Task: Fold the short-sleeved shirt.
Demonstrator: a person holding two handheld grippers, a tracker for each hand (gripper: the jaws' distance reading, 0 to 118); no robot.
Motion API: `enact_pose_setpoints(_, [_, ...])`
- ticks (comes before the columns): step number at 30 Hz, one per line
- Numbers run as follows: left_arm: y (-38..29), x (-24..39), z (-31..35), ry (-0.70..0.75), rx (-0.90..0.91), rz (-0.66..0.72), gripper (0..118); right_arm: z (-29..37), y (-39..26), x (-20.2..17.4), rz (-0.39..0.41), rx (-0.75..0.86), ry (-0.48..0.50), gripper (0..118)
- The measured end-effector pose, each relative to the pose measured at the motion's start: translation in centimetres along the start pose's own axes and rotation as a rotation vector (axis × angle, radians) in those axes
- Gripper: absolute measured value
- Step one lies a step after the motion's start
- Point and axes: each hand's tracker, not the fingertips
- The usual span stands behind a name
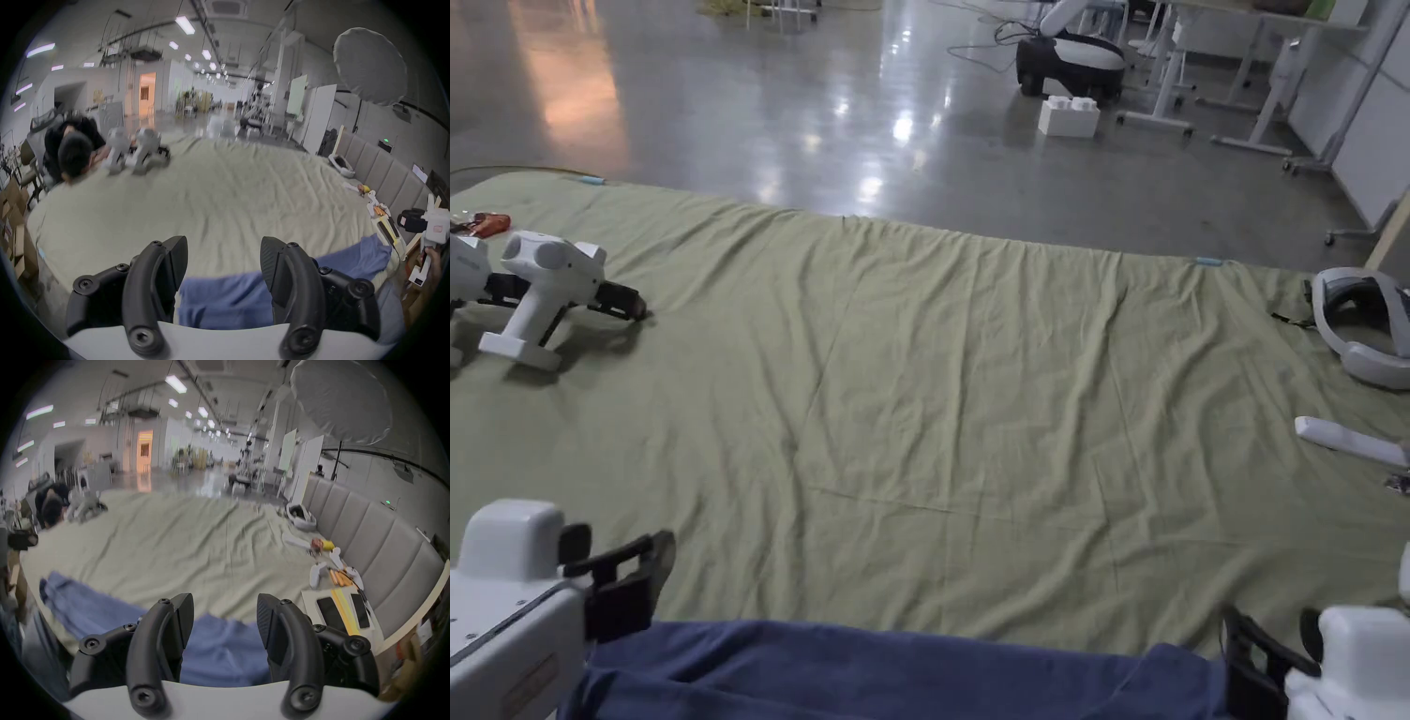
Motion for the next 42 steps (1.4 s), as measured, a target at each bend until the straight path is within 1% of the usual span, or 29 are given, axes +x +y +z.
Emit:
enact_pose_setpoints(2, [1.2, 1.9, -0.2, -0.007, 0.101, -0.022, 72, 0.1, 1.4, -1.2, -0.035, 0.104, 0.003, 60])
enact_pose_setpoints(6, [3.5, 5.2, -1.0, 0.017, 0.205, -0.047, 72, -0.1, 3.9, -3.8, -0.042, 0.274, -0.05, 60])
enact_pose_setpoints(8, [4.1, 6.0, -1.4, 0.021, 0.221, -0.043, 72, -0.3, 4.9, -4.8, -0.056, 0.316, -0.053, 59])
enact_pose_setpoints(9, [4.4, 6.5, -1.4, 0.02, 0.247, -0.041, 72, -0.3, 5.3, -5.1, -0.069, 0.343, -0.045, 57])
enact_pose_setpoints(11, [4.6, 7.2, -1.2, 0.038, 0.318, -0.032, 71, -0.4, 6.0, -5.7, -0.081, 0.367, -0.056, 53])
enact_pose_setpoints(12, [4.6, 7.6, -1.0, 0.053, 0.356, -0.032, 70, -0.5, 6.2, -5.9, -0.099, 0.378, -0.06, 50])
enact_pose_setpoints(13, [4.7, 7.9, -0.8, 0.079, 0.383, -0.034, 70, -0.6, 6.4, -6.0, -0.111, 0.388, -0.057, 50])
enact_pose_setpoints(14, [4.8, 8.2, -0.6, 0.091, 0.4, -0.039, 67, -0.7, 6.6, -6.2, -0.118, 0.388, -0.051, 36])
enact_pose_setpoints(15, [5.0, 8.9, -0.2, 0.087, 0.402, -0.047, 55, -0.9, 6.7, -6.3, -0.128, 0.388, -0.052, 24])
enact_pose_setpoints(17, [5.2, 9.3, -0.3, 0.109, 0.408, -0.066, 16, -1.1, 6.9, -6.4, -0.133, 0.385, -0.048, 17])
enact_pose_setpoints(18, [5.2, 9.3, -0.3, 0.132, 0.401, -0.073, 13, -1.1, 6.9, -6.3, -0.134, 0.384, -0.04, 14])
enact_pose_setpoints(19, [5.3, 9.2, -0.5, 0.098, 0.39, -0.073, 12, -1.2, 6.9, -6.4, -0.133, 0.384, -0.039, 14])
enact_pose_setpoints(20, [5.2, 9.0, -0.5, 0.068, 0.382, -0.068, 8, -1.3, 7.0, -6.5, -0.127, 0.382, -0.042, 9])
enact_pose_setpoints(22, [5.0, 8.8, -0.4, 0.09, 0.377, -0.061, 6, -1.3, 7.0, -6.6, -0.108, 0.388, -0.037, 9])
enact_pose_setpoints(23, [4.9, 8.5, -0.6, 0.094, 0.373, -0.059, 5, -1.3, 7.0, -6.8, -0.094, 0.385, -0.049, 8])
enact_pose_setpoints(26, [4.6, 6.6, -0.4, 0.075, 0.317, -0.012, 5, -1.3, 7.0, -6.9, -0.086, 0.384, -0.055, 8])
enact_pose_setpoints(28, [4.2, 4.6, -0.6, 0.035, 0.239, 0.016, 5, -1.3, 7.0, -6.8, -0.09, 0.374, -0.042, 8])
enact_pose_setpoints(30, [3.4, 2.4, -0.5, 0.012, 0.168, 0.023, 5, -1.4, 7.0, -6.8, -0.075, 0.365, -0.051, 8])
enact_pose_setpoints(33, [1.9, -1.8, -1.0, -0.01, 0.012, 0.063, 5, -1.9, 6.6, -6.5, -0.064, 0.334, -0.037, 8])
enact_pose_setpoints(36, [-0.1, -5.4, -1.3, -0.053, -0.158, 0.144, 5, -2.7, 6.0, -6.6, -0.059, 0.289, -0.022, 8])
enact_pose_setpoints(39, [-2.5, -9.2, -2.2, -0.093, -0.273, 0.214, 5, -3.5, 5.4, -6.8, -0.045, 0.249, -0.008, 8])
enact_pose_setpoints(42, [-4.6, -12.0, -3.2, -0.114, -0.374, 0.313, 5, -3.9, 4.9, -7.2, -0.025, 0.214, 0.011, 8])
